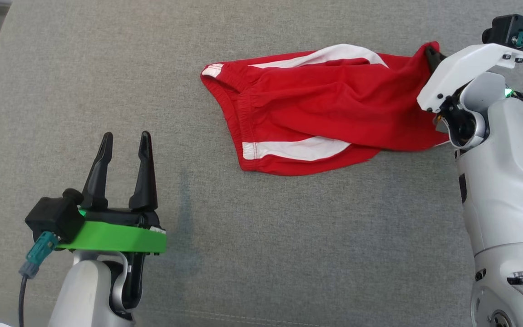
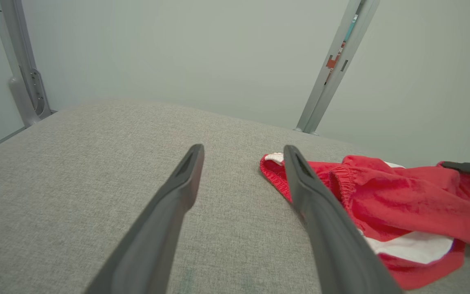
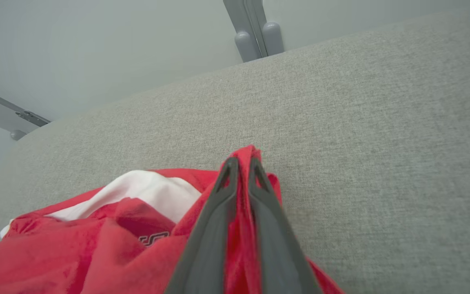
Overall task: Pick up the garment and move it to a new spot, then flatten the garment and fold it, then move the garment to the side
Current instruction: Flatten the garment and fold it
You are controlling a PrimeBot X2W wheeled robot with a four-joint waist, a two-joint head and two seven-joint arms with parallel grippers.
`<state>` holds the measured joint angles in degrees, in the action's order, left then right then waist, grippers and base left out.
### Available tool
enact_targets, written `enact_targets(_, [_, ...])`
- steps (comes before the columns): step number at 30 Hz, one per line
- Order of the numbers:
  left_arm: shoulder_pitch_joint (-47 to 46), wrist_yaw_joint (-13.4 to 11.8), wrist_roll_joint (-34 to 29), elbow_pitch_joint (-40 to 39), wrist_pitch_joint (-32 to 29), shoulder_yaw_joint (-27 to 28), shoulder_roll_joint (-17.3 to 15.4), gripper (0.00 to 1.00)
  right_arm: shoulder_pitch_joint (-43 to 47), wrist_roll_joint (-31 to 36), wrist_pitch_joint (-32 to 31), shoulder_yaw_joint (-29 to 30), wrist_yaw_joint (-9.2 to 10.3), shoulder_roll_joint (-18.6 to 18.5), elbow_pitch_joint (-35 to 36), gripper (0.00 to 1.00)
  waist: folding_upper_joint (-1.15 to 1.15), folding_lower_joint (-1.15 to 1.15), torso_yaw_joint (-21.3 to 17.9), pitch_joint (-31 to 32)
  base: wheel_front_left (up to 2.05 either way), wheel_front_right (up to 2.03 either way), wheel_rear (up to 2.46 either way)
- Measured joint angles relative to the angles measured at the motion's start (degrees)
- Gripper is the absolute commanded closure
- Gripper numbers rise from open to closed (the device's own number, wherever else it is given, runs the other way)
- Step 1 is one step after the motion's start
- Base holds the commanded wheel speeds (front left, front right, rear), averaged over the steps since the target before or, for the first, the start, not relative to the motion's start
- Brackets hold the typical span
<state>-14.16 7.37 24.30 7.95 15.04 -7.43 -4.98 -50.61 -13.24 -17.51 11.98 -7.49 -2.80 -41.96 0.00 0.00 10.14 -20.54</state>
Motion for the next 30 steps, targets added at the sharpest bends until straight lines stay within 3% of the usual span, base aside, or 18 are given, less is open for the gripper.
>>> enact_targets(6, [-0.19,0.00,-0.18,-0.09,0.00,0.82,0.20,0.00,-2.36,2.64,8.12,1.30,0.01,-0.02,-4.32,0.00,0.00,0.00,0.76,-0.51,0.00,0.00,0.00])
enact_targets(11, [0.22,0.00,-0.33,0.48,0.00,1.37,0.12,0.00,-0.92,5.69,15.04,-2.61,0.00,-1.25,-3.59,0.00,0.00,0.00,0.04,1.08,0.00,0.00,0.00])
enact_targets(20, [3.27,0.01,-0.53,2.23,0.00,2.22,-0.74,0.00,15.31,5.75,28.10,-12.41,-0.01,-4.87,6.70,0.00,0.00,0.00,-3.72,6.33,0.00,0.00,0.00])
enact_targets(30, [6.95,0.01,-1.23,4.01,0.00,3.26,-1.19,0.00,33.06,1.83,31.41,-15.93,-0.04,-6.41,22.19,0.00,0.00,0.00,-8.71,12.26,0.00,0.00,0.00])
